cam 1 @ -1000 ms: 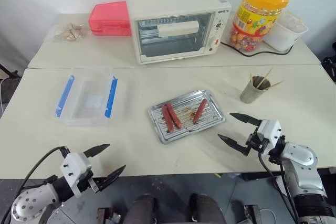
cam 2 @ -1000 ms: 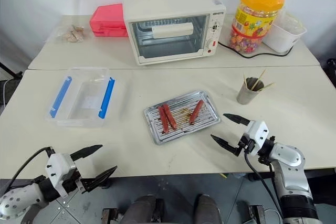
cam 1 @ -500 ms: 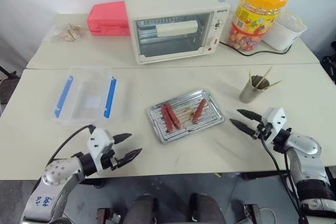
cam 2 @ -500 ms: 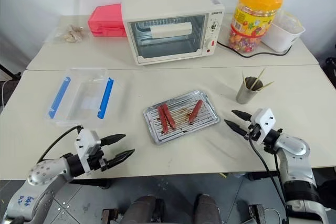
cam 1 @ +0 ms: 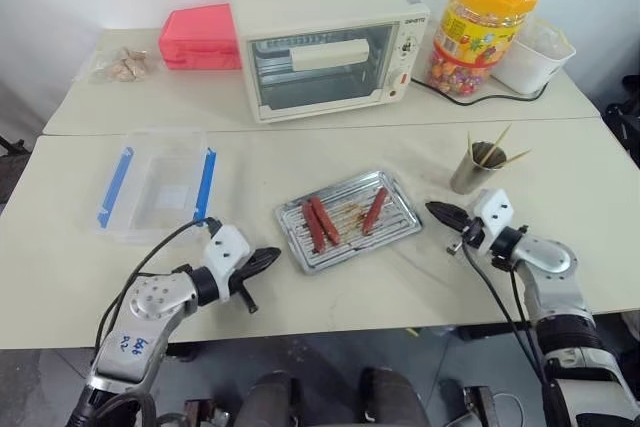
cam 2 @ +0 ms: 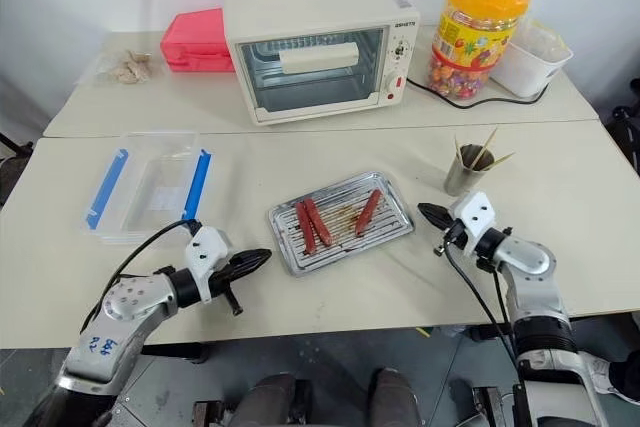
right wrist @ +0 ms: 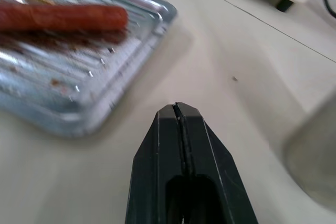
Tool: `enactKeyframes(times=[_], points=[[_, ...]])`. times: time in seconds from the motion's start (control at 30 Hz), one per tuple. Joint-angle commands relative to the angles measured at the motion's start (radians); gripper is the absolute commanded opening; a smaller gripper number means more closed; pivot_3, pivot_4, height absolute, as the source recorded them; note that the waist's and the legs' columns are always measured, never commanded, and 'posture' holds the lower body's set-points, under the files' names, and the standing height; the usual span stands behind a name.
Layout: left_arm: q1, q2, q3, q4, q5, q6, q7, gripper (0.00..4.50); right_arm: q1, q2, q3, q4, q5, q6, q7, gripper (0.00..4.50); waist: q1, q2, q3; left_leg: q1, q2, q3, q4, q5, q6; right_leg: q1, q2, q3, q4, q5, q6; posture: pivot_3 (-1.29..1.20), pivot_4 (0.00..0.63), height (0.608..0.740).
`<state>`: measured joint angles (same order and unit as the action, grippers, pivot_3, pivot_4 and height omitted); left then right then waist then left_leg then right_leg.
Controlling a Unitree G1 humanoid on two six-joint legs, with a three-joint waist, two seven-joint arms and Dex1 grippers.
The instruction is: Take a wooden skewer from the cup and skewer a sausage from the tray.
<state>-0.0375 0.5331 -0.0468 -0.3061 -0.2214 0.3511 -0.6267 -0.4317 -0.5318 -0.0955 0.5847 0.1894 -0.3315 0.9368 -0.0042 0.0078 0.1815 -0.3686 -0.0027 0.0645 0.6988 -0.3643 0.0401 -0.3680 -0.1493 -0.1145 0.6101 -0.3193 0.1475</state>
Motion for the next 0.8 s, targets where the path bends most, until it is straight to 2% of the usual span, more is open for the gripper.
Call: enactKeyframes(times=[0.03, 0.3, 0.8], points=[[-0.020, -0.004, -0.022, 0.013, 0.022, 0.038, 0.014, 0.05, 0.005, 0.009, 0.027, -0.037, 0.014, 0.045, 0.036, 0.00, 0.002, 0.000, 0.000, 0.000, 0.000, 0.000, 0.000, 0.000, 0.000, 0.000, 0.000, 0.000, 0.000, 0.000, 0.000, 0.00, 0.150, 0.740], [-0.065, -0.030, 0.013, 0.019, 0.014, 0.086, 0.061, 0.05, 0.070, -0.006, 0.046, -0.178, 0.020, 0.151, 0.054, 0.00, 0.002, 0.000, 0.000, 0.000, 0.000, -0.001, 0.000, 0.000, 0.000, 0.000, 0.000, 0.000, 0.000, 0.000, 0.000, 0.00, 0.150, 0.740], [-0.159, -0.085, 0.070, 0.082, 0.004, 0.177, 0.154, 0.05, 0.160, -0.047, 0.025, -0.323, 0.028, 0.230, 0.040, 0.00, 0.005, 0.000, 0.000, -0.001, -0.001, -0.002, 0.000, 0.000, 0.000, 0.001, 0.000, -0.001, 0.000, 0.000, 0.000, 0.00, 0.150, 0.740]])
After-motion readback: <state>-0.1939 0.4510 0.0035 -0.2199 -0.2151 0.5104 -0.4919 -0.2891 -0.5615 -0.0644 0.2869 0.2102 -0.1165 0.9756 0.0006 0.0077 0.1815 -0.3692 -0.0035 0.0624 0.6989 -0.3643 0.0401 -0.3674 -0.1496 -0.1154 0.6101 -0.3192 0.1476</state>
